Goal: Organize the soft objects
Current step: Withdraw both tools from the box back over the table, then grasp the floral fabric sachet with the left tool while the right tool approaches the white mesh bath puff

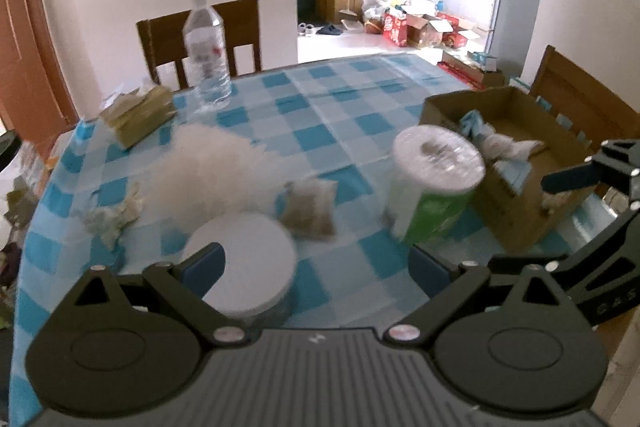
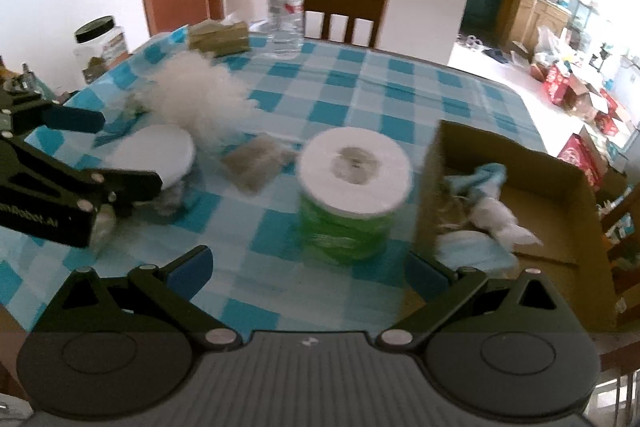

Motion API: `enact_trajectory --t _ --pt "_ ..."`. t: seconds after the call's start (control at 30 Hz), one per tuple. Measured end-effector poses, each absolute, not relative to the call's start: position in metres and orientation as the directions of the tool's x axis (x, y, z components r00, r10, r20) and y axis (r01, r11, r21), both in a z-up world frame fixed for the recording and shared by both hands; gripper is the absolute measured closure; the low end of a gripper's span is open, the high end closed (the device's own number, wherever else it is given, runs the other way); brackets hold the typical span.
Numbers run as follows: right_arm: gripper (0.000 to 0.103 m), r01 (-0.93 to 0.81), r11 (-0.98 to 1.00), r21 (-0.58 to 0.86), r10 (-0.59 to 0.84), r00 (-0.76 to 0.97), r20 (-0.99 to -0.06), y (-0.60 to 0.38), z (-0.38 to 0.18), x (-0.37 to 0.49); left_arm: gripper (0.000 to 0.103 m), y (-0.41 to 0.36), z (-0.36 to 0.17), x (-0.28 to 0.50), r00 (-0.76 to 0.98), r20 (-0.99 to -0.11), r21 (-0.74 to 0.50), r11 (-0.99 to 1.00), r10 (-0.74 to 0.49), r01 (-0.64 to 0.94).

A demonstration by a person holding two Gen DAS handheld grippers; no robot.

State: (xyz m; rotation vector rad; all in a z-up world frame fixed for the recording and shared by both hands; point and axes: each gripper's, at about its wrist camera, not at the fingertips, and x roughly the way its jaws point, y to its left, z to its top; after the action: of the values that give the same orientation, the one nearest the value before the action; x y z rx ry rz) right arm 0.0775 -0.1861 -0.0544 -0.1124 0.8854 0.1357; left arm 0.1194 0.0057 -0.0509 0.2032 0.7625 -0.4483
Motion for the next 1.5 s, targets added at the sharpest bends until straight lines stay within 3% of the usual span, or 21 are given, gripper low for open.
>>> enact_trajectory --t 0.43,0.73,1.23,1.5 --pt "0.0 -0.228 0.971 -0.067 0.076 0.563 -0.823 -0.116 -0.065 0.09 0.005 0.069 -0.072 0.127 0.606 -0.742 -0.025 0.915 -0.287 0.402" --pt "0.0 -0.369 0.928 -0.057 0.163 0.537 -0.828 -0.09 -0.069 0.124 0.005 0.091 -0.077 0.139 0.616 -0.766 -0.001 0.958 -0.185 0.287" --pt "0.0 -0.477 0.878 -0.037 0.26 0.541 -0.799 -0.064 -0.075 0.2 0.006 0.12 -0.079 0.227 0.632 -0.772 -0.01 0.995 -0.073 0.103" --pt "0.0 -0.484 0.874 -0.033 0.281 0.56 -0.78 -0.061 -0.073 0.214 0.026 0.142 -0.105 0.301 0.577 -0.814 -0.064 0.998 -0.062 0.016"
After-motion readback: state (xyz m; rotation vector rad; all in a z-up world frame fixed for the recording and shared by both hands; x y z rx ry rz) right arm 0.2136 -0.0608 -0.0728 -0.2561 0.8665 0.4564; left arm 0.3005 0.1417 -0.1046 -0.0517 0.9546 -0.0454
